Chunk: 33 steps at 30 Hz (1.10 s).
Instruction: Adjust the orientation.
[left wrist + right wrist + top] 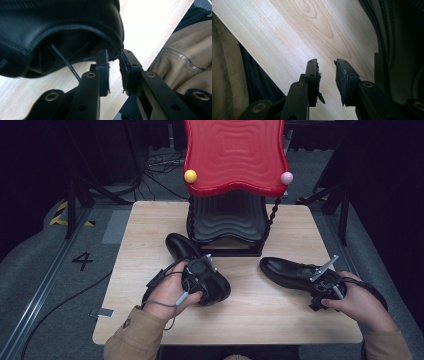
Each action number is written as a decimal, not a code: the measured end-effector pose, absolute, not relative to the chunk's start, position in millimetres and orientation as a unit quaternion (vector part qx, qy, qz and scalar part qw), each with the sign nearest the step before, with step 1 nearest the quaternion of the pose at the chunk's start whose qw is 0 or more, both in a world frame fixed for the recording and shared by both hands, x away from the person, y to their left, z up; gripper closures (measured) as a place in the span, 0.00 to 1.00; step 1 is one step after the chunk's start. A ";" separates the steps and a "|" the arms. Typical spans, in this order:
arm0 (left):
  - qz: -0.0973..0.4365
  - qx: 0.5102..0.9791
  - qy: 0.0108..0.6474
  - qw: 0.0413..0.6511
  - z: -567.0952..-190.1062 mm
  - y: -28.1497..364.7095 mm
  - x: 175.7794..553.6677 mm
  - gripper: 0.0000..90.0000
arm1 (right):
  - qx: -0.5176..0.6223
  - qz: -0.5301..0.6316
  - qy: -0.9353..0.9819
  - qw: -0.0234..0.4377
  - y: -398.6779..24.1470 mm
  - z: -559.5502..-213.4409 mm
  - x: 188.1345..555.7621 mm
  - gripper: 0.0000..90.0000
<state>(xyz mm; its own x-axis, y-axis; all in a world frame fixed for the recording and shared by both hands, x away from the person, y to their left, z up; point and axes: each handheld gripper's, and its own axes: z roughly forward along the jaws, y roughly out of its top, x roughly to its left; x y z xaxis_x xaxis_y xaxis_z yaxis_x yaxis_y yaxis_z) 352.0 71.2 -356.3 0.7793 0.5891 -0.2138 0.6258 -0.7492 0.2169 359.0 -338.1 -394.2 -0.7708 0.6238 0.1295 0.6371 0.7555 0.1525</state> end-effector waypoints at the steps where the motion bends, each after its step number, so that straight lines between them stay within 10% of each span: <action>1: -0.068 0.932 0.326 0.143 -359.7 72.4 351.7 0.82 | -0.336 -0.093 -0.937 0.037 -337.5 -394.5 359.2 0.80; 12: -0.075 0.934 0.312 0.155 -386.5 58.6 358.1 0.69 | -0.333 -0.094 -0.937 0.040 -335.5 -397.0 360.4 0.79; 19: -0.077 0.939 0.299 0.149 -389.9 50.0 357.2 0.86 | -0.331 -0.094 -0.938 0.041 -335.9 -397.5 360.4 0.79; 33: -0.050 0.953 0.263 0.143 -361.0 26.7 329.6 0.89 | -0.330 -0.092 -0.939 0.043 -333.2 -397.7 359.9 0.78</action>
<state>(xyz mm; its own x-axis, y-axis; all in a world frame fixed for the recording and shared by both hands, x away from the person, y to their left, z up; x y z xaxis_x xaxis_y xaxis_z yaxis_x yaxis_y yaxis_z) 329.6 26.7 -361.0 0.8566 0.4873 -0.1700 0.5157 -0.8207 0.2460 359.9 -333.2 -397.7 -0.7785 0.6114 0.1416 0.6273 0.7654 0.1440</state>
